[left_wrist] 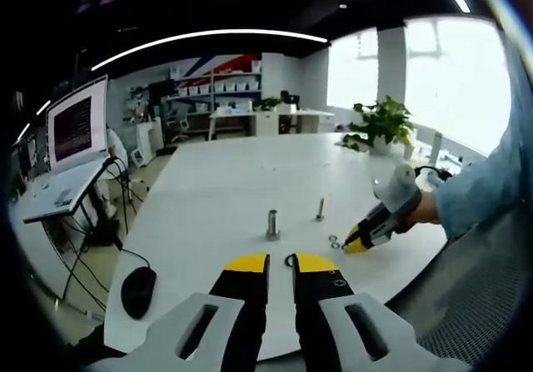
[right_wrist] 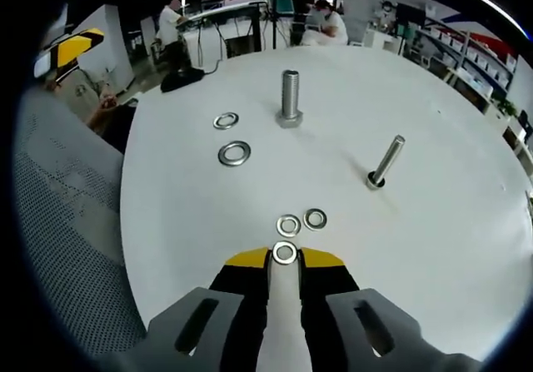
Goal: Place the washer onto the threaded stud by aligning its center hole with the stud, sliding it down to the base, and recovering from edge contact or off-axis alignment until the washer reaches the visible bottom stop.
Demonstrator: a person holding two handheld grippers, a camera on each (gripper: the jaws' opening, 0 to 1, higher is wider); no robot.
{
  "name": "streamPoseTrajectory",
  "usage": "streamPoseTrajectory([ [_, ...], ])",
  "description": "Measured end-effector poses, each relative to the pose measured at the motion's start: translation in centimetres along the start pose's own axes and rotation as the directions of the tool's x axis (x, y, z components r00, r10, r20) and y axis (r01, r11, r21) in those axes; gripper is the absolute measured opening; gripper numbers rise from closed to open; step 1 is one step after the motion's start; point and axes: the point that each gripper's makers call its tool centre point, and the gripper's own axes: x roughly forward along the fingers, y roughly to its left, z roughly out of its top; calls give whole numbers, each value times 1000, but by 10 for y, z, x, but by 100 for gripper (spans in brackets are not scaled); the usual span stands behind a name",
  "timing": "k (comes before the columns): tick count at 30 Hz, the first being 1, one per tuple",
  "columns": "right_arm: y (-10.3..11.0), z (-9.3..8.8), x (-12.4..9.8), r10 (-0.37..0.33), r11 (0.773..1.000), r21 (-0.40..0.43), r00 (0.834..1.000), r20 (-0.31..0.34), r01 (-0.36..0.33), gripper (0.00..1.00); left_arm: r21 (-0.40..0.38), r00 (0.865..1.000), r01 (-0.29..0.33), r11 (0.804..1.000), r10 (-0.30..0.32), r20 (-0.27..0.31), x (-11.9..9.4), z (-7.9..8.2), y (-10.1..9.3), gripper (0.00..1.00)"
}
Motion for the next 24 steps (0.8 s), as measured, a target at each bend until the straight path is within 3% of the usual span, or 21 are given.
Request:
streamPoseTrajectory([
  [11, -1, 1, -2, -3, 1000, -2, 1000, 1, 3, 14, -1, 1000, -1, 1000, 1, 2, 0, 0, 0, 9],
  [24, -12, 19, -12, -27, 1000, 14, 999, 47, 27, 14, -1, 1000, 1, 1000, -1, 2, 0, 1, 0, 9],
])
